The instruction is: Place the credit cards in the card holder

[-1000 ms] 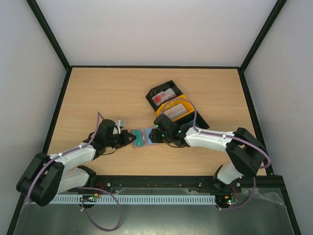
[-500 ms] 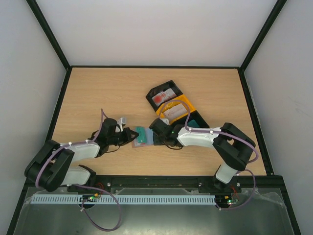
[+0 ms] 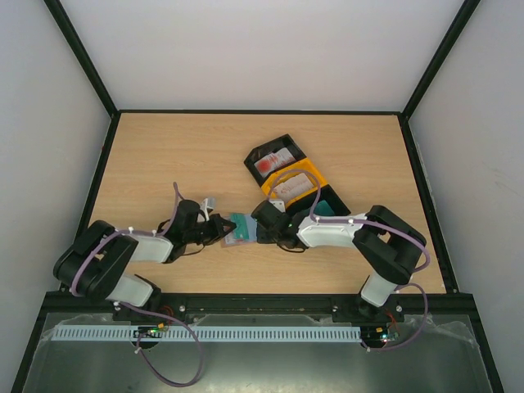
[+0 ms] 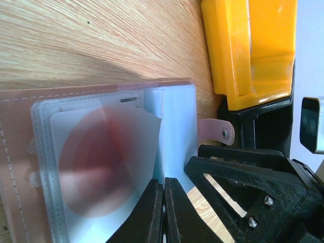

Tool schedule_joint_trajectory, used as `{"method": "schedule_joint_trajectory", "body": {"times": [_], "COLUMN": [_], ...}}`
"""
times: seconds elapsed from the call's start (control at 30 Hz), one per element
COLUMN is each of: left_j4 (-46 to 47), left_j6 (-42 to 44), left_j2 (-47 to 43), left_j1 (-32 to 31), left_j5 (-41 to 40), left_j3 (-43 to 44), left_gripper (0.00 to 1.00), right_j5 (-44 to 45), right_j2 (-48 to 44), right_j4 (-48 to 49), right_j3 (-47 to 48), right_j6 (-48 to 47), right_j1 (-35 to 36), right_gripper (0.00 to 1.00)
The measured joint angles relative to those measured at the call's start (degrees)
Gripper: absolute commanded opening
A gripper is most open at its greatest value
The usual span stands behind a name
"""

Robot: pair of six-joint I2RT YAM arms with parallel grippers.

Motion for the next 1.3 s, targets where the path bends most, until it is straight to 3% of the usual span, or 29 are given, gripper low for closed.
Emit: {"method": "schedule_joint_trajectory", "body": {"times": [0.37, 0.97, 1.3], "left_j4": [0.6, 6.3, 6.6], "left_j6": [-1.9, -3.2, -3.1], "left_j2": [1.9, 8.0, 11.5], "left_j1": [-0.3, -0.3, -1.9], "left_j5": [-1.2, 2.3, 2.8], "left_j3": [-0.3, 0.6, 3.6], "left_gripper": [0.03, 0.03, 0.08], "right_j5": [1.2, 1.2, 1.1], "right_j2": [-0.1, -0.1, -0.1], "right_j4": [2.4, 3.1, 3.2], "right_j3": [-1.4, -1.7, -1.8], "right_j6": [2.8, 3.4, 3.4], "right_j1": [0.0, -0.1, -0.2], "right_gripper": [0.26, 0.24, 0.24]}}
